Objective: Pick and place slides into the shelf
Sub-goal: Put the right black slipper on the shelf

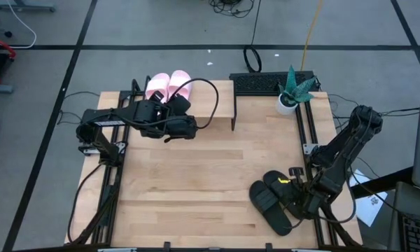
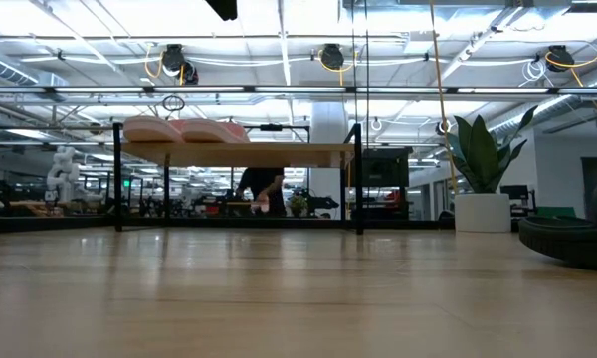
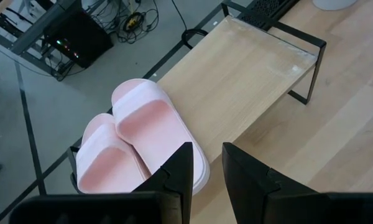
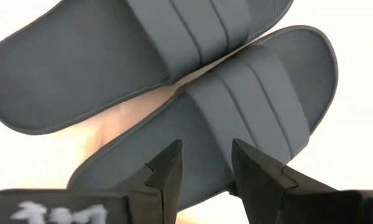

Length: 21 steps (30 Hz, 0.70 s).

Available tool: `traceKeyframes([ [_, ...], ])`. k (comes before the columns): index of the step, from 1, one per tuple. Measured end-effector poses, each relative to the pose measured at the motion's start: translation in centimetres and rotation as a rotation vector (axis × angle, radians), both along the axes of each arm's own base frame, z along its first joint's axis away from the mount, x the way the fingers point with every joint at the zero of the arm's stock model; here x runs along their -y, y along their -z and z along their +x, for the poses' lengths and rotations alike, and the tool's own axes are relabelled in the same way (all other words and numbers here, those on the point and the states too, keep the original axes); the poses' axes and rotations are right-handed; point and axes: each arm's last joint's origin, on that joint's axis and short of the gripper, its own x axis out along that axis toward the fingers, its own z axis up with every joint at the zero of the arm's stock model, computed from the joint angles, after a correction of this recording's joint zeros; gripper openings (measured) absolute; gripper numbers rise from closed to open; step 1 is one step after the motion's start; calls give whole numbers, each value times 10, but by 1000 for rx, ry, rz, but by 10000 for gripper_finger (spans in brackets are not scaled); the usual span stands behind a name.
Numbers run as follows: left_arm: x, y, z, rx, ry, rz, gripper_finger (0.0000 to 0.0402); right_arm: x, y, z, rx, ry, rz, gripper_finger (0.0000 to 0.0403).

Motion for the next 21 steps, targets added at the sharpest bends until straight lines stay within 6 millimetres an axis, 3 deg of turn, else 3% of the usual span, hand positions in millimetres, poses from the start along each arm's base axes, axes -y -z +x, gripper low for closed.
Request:
traceKeyframes([
  [21,1,0,0,-13,16,-1,86,-2,10,3,-7,-32,-99,130],
])
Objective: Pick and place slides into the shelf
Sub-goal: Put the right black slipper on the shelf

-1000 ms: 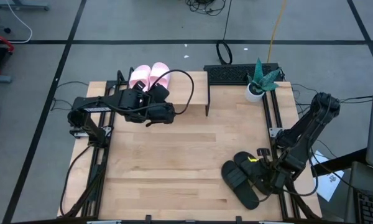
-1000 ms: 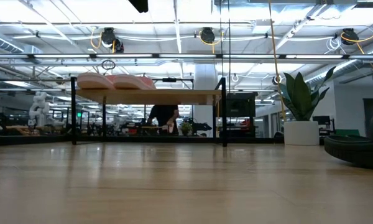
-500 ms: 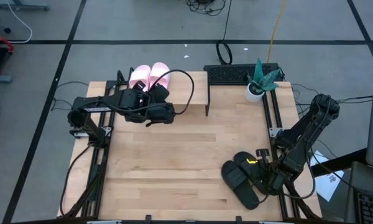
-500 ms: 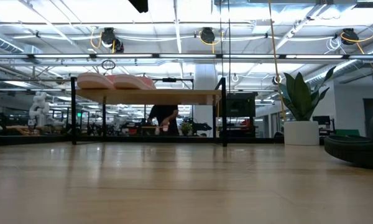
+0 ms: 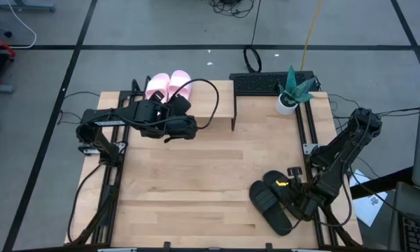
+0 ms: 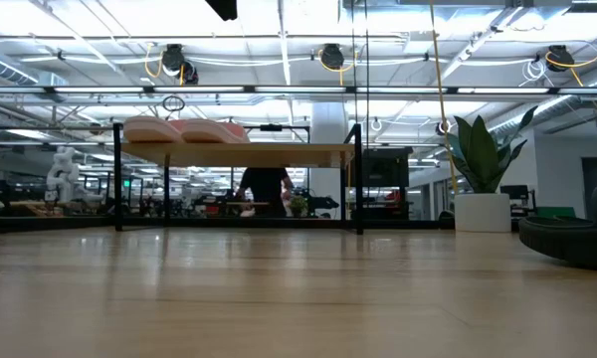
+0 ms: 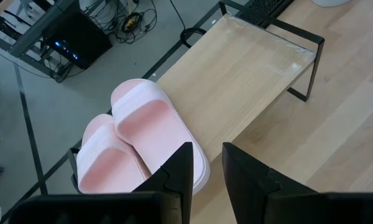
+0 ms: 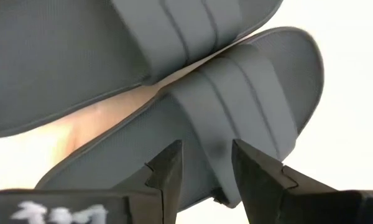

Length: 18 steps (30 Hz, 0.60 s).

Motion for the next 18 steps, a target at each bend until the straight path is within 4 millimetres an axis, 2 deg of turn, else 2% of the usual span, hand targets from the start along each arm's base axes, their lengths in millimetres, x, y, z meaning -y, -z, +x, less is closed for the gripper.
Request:
traceKeyframes([
  [18,0,0,0,-20,19,9,86,0,0,0,-2,12,-1,130],
])
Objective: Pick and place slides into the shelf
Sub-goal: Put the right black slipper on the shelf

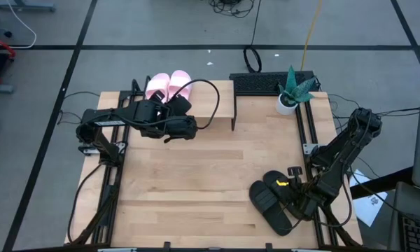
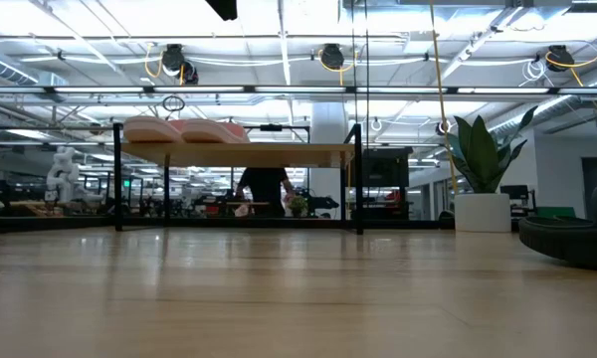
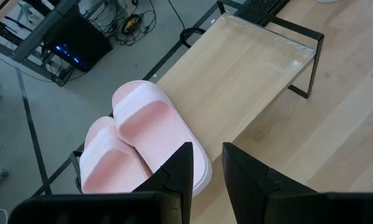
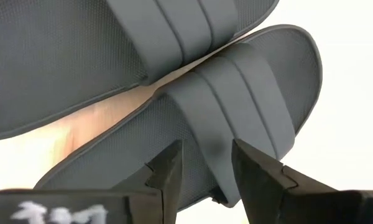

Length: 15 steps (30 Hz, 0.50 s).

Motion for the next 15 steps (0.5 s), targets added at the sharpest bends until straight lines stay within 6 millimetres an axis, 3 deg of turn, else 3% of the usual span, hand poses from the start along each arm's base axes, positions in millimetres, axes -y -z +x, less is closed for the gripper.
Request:
traceKeyframes([
  [15,0,0,0,1,-5,14,86,6,13,-3,-1,11,-32,130],
])
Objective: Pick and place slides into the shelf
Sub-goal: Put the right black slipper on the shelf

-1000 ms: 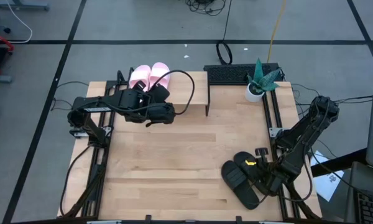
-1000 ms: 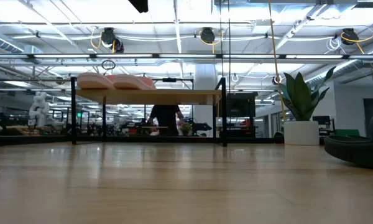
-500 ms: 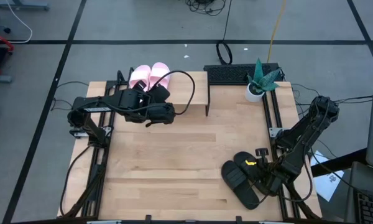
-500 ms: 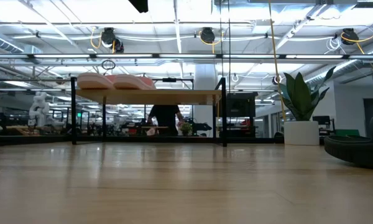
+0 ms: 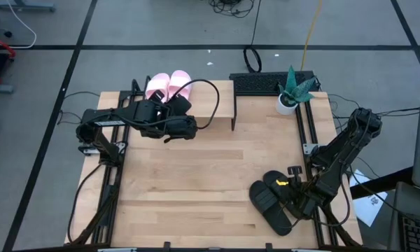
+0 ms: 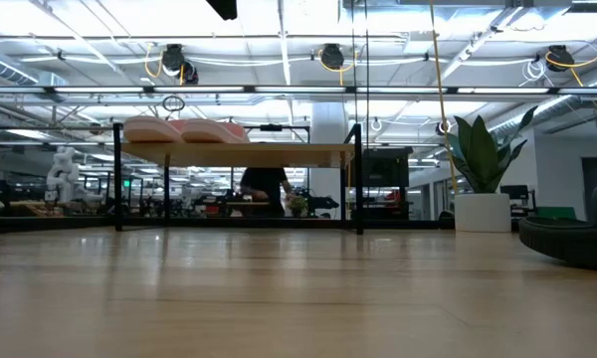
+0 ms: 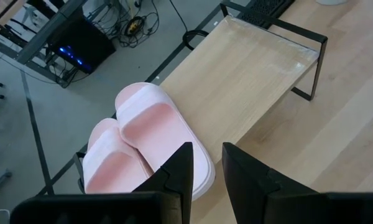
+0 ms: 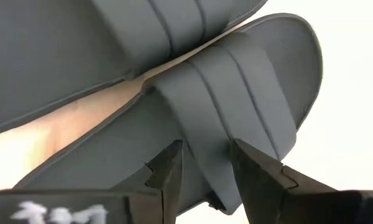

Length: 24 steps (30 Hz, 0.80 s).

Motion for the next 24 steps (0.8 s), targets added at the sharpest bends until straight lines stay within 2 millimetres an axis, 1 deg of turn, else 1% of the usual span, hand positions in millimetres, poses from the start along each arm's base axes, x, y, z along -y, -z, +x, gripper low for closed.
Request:
traceKeyframes([
  [11,0,0,0,2,-2,2,86,7,10,-3,21,17,-56,130],
  [24,0,0,0,3,-2,2,86,8,10,-3,56,40,-79,130],
])
